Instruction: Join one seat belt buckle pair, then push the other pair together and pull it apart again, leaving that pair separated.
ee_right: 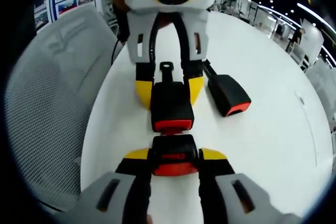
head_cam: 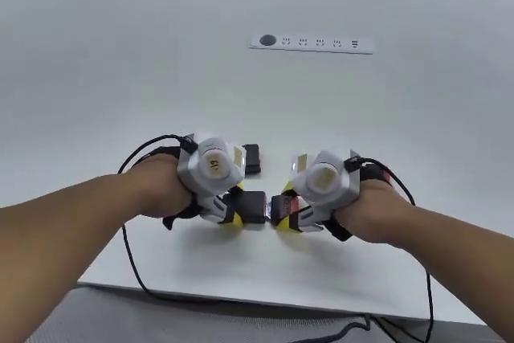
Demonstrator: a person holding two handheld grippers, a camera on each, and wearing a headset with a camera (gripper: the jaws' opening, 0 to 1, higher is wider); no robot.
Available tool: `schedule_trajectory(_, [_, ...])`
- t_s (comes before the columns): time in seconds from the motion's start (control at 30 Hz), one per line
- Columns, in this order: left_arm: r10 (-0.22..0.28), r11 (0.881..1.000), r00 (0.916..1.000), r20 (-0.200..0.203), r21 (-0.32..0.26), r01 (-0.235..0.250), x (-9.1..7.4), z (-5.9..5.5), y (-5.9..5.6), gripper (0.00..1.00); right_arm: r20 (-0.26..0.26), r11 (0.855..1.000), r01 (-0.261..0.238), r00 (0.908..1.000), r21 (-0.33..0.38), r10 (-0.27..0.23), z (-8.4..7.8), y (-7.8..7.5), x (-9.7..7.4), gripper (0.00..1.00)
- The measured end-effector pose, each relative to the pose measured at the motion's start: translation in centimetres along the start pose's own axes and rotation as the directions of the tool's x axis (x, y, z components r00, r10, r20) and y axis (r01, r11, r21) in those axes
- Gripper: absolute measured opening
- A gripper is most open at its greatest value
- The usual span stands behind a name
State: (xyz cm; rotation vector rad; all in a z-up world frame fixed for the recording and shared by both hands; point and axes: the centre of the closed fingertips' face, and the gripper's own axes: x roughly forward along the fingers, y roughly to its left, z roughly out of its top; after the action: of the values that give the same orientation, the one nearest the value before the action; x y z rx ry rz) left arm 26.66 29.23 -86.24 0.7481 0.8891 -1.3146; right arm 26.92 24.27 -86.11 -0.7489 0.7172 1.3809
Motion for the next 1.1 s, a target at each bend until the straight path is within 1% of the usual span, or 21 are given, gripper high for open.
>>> schedule_trajectory(0.1, [0.002,1.0,1.0,0.001,0.007,-0.002,0.0,0.1,-0.1,0.31,-0.008,1.0,0.004,1.0,-0.005,-0.004,0.0,0.0,0.0,0.34])
schedule_trajectory(0.17, [0.005,1.0,1.0,0.003,0.01,-0.005,0.0,0.1,-0.1,0.31,-0.003,1.0,0.004,1.0,0.005,-0.004,0.0,-0.1,-0.1,0.34])
schedule_trajectory(0.33, [0.013,1.0,0.9999,-0.005,0.019,-0.013,0.0,0.1,0.0,0.31,0.003,1.0,0.007,1.0,0.011,-0.007,-0.1,0.0,-0.2,0.34])
schedule_trajectory(0.47, [0.019,0.999,0.9997,-0.017,0.027,-0.019,0.1,0.2,0.0,0.32,-0.007,1.0,0.007,1.0,0.012,-0.007,0.0,0.0,-0.1,0.35])
schedule_trajectory(0.57, [0.021,0.999,0.9992,-0.033,0.025,-0.02,0.1,0.3,0.1,0.32,-0.019,1.0,0.009,0.9998,0.014,-0.008,0.0,0.0,0.0,0.35])
schedule_trajectory(0.6, [0.019,1.0,0.9982,-0.056,0.018,-0.018,0.1,0.2,0.0,0.32,-0.02,1.0,0.008,0.9998,0.016,-0.008,-0.1,0.0,-0.1,0.35])
schedule_trajectory(0.63, [0.021,0.999,0.9972,-0.072,0.031,-0.019,0.2,0.3,0.0,0.32,-0.024,1.0,0.006,0.9997,0.019,-0.006,-0.1,0.0,0.0,0.35])
schedule_trajectory(0.67, [0.021,1.0,0.9965,-0.081,0.023,-0.019,0.2,0.3,0.0,0.32,-0.029,1.0,0.005,0.9996,0.022,-0.004,-0.1,0.0,0.0,0.35])
schedule_trajectory(0.77, [0.016,1.0,0.9958,-0.091,0.012,-0.015,0.2,0.2,0.1,0.33,-0.056,1.0,0.004,0.9984,0.008,-0.004,-0.4,0.1,-0.1,0.36])
schedule_trajectory(0.8, [0.014,1.0,0.9951,-0.098,-0.001,-0.014,0.2,0.2,0.1,0.33,-0.064,1.0,0.007,0.9979,0.008,-0.006,-0.5,0.1,-0.1,0.36])
schedule_trajectory(0.93, [0.012,1.0,0.9915,-0.129,0.018,-0.009,0.2,0.3,0.1,0.34,-0.075,1.0,0.02,0.997,0.022,-0.019,-1.1,0.0,-0.6,0.36])
schedule_trajectory(0.97, [0.014,1.0,0.9912,-0.132,0.017,-0.012,0.2,0.2,0.1,0.34,-0.077,0.999,0.025,0.9967,0.027,-0.023,-1.2,-0.1,-0.7,0.36])
schedule_trajectory(1.0, [0.019,1.0,0.9908,-0.134,0.012,-0.018,0.2,0.1,0.1,0.34,-0.077,0.999,0.034,0.9965,0.032,-0.031,-1.5,-0.2,-1.0,0.37])
schedule_trajectory(1.03, [0.026,1.0,0.9908,-0.132,-0.001,-0.027,0.1,0.1,0.1,0.35,-0.066,0.999,0.04,0.9971,0.037,-0.038,-1.5,-0.4,-1.3,0.39])
schedule_trajectory(1.07, [0.034,0.999,0.9902,-0.136,0.0,-0.034,0.0,-0.1,0.1,0.35,-0.046,0.996,0.048,0.998,0.071,-0.044,-1.4,-0.6,-1.7,0.41])
schedule_trajectory(1.1, [0.035,0.999,0.9895,-0.14,0.002,-0.035,-0.2,-0.3,0.1,0.34,-0.034,0.995,0.05,0.9983,0.088,-0.047,-1.2,-0.7,-2.0,0.41])
